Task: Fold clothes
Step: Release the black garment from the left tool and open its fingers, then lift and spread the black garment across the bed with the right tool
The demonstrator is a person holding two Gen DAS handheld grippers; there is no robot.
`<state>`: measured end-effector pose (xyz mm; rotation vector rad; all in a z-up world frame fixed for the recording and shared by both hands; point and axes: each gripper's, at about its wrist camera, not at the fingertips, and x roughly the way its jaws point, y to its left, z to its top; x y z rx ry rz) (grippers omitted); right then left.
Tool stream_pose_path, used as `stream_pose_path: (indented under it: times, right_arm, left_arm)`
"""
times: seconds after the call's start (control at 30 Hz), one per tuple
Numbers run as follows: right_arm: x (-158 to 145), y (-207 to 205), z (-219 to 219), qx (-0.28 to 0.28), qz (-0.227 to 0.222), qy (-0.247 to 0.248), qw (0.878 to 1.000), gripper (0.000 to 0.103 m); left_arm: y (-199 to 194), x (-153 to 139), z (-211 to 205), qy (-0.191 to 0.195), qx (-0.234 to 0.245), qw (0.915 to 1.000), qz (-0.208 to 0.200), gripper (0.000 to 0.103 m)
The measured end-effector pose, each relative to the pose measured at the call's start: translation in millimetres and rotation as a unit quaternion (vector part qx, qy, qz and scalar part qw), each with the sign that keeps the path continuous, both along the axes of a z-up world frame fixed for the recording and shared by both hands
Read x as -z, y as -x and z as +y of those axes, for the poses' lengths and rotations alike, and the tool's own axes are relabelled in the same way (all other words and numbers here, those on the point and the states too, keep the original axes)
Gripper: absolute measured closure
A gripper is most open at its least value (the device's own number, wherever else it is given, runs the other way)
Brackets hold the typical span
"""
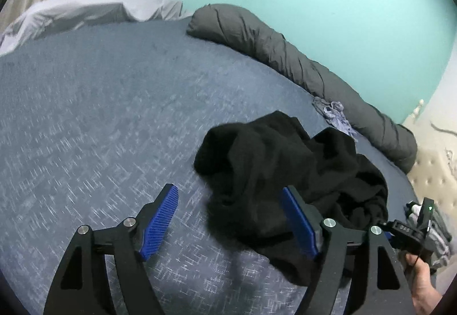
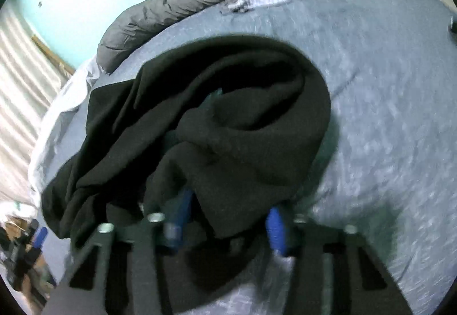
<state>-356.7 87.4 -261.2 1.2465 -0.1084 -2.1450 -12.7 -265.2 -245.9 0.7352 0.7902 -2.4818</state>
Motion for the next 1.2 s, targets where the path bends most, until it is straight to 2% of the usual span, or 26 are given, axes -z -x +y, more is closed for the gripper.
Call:
stream_pose_path:
  times: [0.07, 0.13, 0.37, 0.57, 0.6, 0.67, 0.77, 0.8, 0.9, 1.0, 1.07, 1.13, 1.2]
  right_arm:
    - [-14.7, 0.9, 3.7, 0.005, 0.031, -0.011, 0.999, 0.086]
    - [-32.5, 5.8, 15.0, 0.021, 0.055, -0.009, 0.998, 0.090]
    - [-101.5, 42.2, 63.2, 0.075, 0.129, -0.036, 0.988, 0.091]
    - [-146.3, 83.5, 86.4, 0.093, 0.187, -0.109, 0.972, 0.092]
    - [-148.3, 94.2, 88.4, 0.094, 0.188, -0.127, 0.969, 0.092]
    - [-137.9, 118.1, 89.8, 0.097, 0.159, -0.165, 0.969, 0.091]
    - [-115.3, 132.7, 94.3, 0.109, 0.132, -0.206, 0.963, 0.083]
    - [-109.1, 132.9, 97.5, 0.115, 0.128, -0.207, 0.963, 0.076]
    - [-92.8, 127.8, 108.1, 0.140, 0.124, -0.199, 0.962, 0.071]
    - [-87.3, 115.4, 127.4, 0.190, 0.153, -0.208, 0.947, 0.053]
    - [-83.3, 113.4, 141.1, 0.207, 0.144, -0.210, 0.945, 0.052]
    - [-84.5, 107.1, 153.3, 0.190, 0.120, -0.160, 0.961, 0.052]
    - [-83.8, 94.9, 151.0, 0.159, 0.111, -0.137, 0.971, 0.052]
  left_arm:
    - [0.8, 2.5, -0.7, -0.005, 0.000, 1.0000, 0.000, 0.025]
    - [1.4, 2.8, 0.1, -0.006, 0.002, 1.0000, 0.002, 0.025]
    - [8.0, 2.0, 10.8, 0.002, 0.014, 0.9999, -0.001, 0.025]
    - [11.3, 1.7, 13.5, 0.006, 0.016, 0.9998, -0.002, 0.025]
    - [12.3, 1.8, 13.6, 0.007, 0.017, 0.9998, -0.002, 0.025]
    - [14.3, 2.0, 14.8, 0.009, 0.019, 0.9998, -0.004, 0.024]
    - [17.9, 3.0, 16.1, 0.008, 0.023, 0.9997, -0.005, 0.024]
    - [19.2, 2.6, 17.0, 0.008, 0.024, 0.9997, -0.005, 0.024]
    - [23.7, 1.5, 19.7, 0.011, 0.029, 0.9995, -0.005, 0.024]
    - [27.0, 2.4, 22.2, 0.012, 0.034, 0.9993, -0.008, 0.024]
    - [26.9, 3.8, 23.6, 0.011, 0.036, 0.9992, -0.011, 0.024]
    - [26.1, 4.1, 24.5, 0.011, 0.036, 0.9992, -0.012, 0.024]
    - [25.2, 3.7, 24.1, 0.011, 0.034, 0.9993, -0.011, 0.024]
